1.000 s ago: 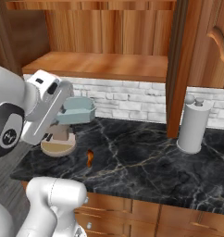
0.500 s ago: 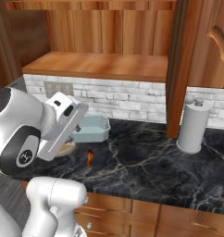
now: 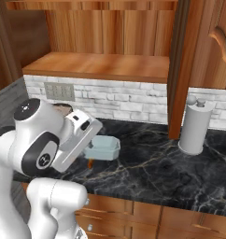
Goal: Retrieve the tupperware from the cabinet, then place the raw meat into the tupperware to avoid contamination.
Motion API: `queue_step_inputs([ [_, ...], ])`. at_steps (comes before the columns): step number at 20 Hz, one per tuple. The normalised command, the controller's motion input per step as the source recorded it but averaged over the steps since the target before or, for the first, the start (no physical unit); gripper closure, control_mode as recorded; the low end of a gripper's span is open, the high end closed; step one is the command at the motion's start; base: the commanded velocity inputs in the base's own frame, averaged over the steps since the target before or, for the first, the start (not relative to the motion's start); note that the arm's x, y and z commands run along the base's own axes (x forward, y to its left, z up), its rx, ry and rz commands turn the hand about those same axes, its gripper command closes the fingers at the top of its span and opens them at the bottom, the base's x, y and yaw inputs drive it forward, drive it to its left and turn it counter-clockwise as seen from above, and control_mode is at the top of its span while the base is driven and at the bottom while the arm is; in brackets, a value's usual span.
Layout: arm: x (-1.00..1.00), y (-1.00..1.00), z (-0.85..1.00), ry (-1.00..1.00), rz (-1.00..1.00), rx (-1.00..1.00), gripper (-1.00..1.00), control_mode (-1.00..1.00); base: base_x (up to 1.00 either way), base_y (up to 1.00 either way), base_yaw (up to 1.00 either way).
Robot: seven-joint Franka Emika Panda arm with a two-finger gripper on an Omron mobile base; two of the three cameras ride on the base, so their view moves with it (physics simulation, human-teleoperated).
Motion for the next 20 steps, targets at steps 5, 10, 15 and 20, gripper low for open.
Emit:
queue_step_inputs([
  [5, 0.09, -0.05, -0.48, 0.0, -0.03, 0.0, 1.0, -1.0, 0.0, 0.0, 0.0],
  [10, 0.2, 0.0, -0.42, 0.0, 0.0, 0.0, 1.0, -1.0, 0.0, 0.0, 0.0],
  [15, 0.27, 0.0, -0.4, -0.02, 0.0, 0.0, 1.0, -1.0, 0.0, 0.0, 0.0],
  [20, 0.36, 0.0, -0.38, -0.06, 0.0, 0.0, 1.0, -1.0, 0.0, 0.0, 0.0],
])
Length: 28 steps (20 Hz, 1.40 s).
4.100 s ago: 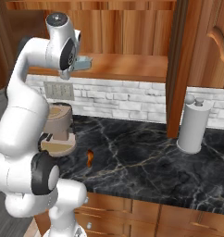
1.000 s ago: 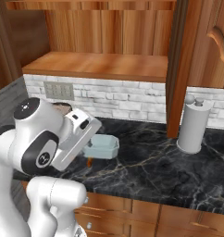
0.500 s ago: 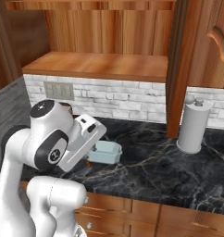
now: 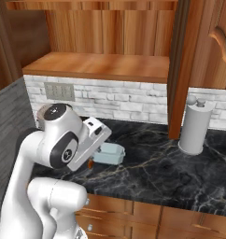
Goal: Retrieve the tupperware from the cabinet, then place the raw meat into the tupperware to avoid contamination.
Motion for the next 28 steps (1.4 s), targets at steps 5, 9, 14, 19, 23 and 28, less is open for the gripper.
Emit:
queue_step_inputs([
  [5, 0.45, 0.0, -0.48, -0.05, 0.0, 0.0, 1.0, -1.0, 0.0, 0.0, 0.0],
  [9, 0.48, 0.11, -0.58, -0.01, 0.0, 0.0, 1.0, -1.0, 0.0, 0.0, 0.0],
  [14, 0.49, 0.11, -0.55, -0.01, 0.0, 0.0, 1.0, -1.0, 0.0, 0.0, 0.0],
  [19, 0.46, 0.0, -0.46, -0.03, 0.0, -0.01, 1.0, -1.0, 0.0, 0.0, 0.0],
  [23, 0.48, -0.01, -0.5, -0.01, 0.0, 0.0, 1.0, -1.0, 0.0, 0.0, 0.0],
  [28, 0.43, 0.0, -0.48, 0.0, 0.0, 0.0, 1.0, -1.0, 0.0, 0.0, 0.0],
])
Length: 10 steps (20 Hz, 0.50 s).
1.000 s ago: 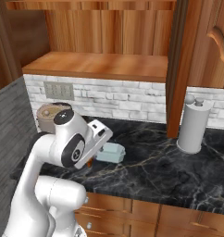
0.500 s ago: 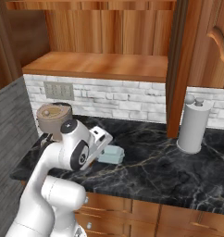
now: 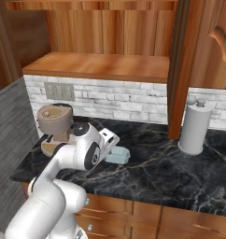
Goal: Retrieve the tupperware from the cabinet, then place the raw meat into the tupperware to avoid contamination.
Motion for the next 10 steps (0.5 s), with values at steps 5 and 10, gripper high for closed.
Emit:
queue_step_inputs([
  [5, 0.23, 0.0, -0.48, 0.0, 0.0, 0.0, 1.0, -1.0, 0.0, 0.0, 0.0],
  [10, 0.28, 0.0, -0.36, 0.0, 0.0, 0.0, 1.0, -1.0, 0.0, 0.0, 0.0],
])
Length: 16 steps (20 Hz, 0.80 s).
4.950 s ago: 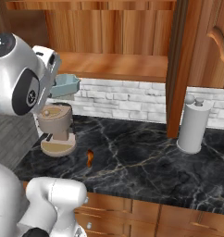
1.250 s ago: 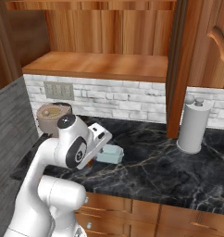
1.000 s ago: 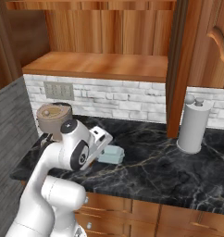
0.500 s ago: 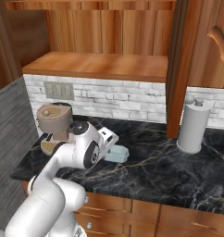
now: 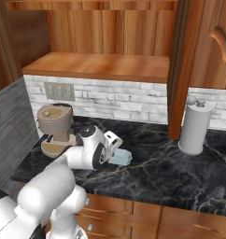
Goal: Retrieve the tupperware from the cabinet, then place the raw meat into the tupperware to avoid contamination.
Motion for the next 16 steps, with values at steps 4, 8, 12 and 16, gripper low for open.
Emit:
queue_step_inputs([
  [4, 0.31, 0.0, -0.28, 0.0, 0.0, 0.0, 1.0, -1.0, 0.0, 0.0, 0.0],
  [8, 0.2, 0.0, -0.39, 0.04, 0.0, 0.0, 1.0, -1.0, 0.0, 0.0, 0.0],
  [12, 0.12, 0.0, -0.46, 0.13, -0.01, 0.0, 1.0, -1.0, 0.0, 0.0, 0.0],
  [16, 0.07, 0.0, -0.37, 0.13, 0.0, 0.0, 1.0, -1.0, 0.0, 0.0, 0.0],
])
